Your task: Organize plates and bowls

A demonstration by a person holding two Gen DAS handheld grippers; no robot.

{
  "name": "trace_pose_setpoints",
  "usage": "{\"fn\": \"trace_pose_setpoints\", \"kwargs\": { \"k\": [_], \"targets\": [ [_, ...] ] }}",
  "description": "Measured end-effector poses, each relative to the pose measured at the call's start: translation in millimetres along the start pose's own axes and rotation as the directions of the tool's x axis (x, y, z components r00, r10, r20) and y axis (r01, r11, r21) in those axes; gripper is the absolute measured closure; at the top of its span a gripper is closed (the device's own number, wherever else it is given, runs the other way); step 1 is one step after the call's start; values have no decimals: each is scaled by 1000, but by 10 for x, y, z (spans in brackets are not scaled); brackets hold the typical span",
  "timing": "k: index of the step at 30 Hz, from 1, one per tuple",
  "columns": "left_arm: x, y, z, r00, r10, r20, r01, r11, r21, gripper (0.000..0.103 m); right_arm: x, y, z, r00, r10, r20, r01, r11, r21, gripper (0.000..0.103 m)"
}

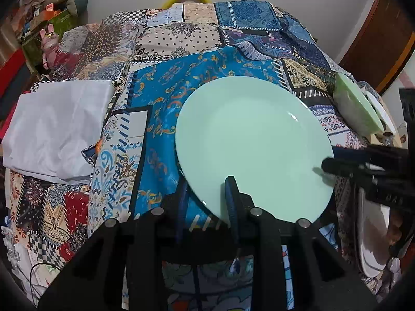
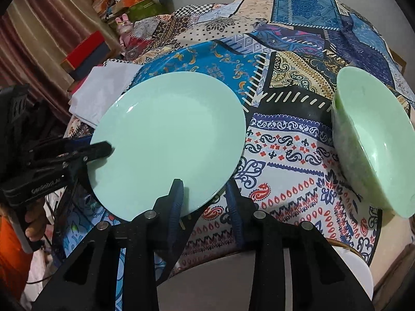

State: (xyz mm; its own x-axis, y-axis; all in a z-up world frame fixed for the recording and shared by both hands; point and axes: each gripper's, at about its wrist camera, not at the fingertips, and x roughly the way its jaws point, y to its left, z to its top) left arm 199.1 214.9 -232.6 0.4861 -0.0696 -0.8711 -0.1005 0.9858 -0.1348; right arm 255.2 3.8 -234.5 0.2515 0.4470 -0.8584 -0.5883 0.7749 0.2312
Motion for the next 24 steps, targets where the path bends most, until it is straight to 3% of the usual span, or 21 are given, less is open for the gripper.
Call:
{"fn": "trace_pose_setpoints", "kwargs": {
  "k": [12, 24],
  "targets": [
    [131, 17, 97, 1000, -3, 10, 3, 1000, -30, 70, 256, -90, 257, 1000, -18, 1, 18, 1000, 20, 72],
    [2, -73, 29, 999, 15, 35, -15, 1000, -7, 69, 139, -51, 160, 999, -31, 22, 31, 999, -23, 75]
  ]
}}
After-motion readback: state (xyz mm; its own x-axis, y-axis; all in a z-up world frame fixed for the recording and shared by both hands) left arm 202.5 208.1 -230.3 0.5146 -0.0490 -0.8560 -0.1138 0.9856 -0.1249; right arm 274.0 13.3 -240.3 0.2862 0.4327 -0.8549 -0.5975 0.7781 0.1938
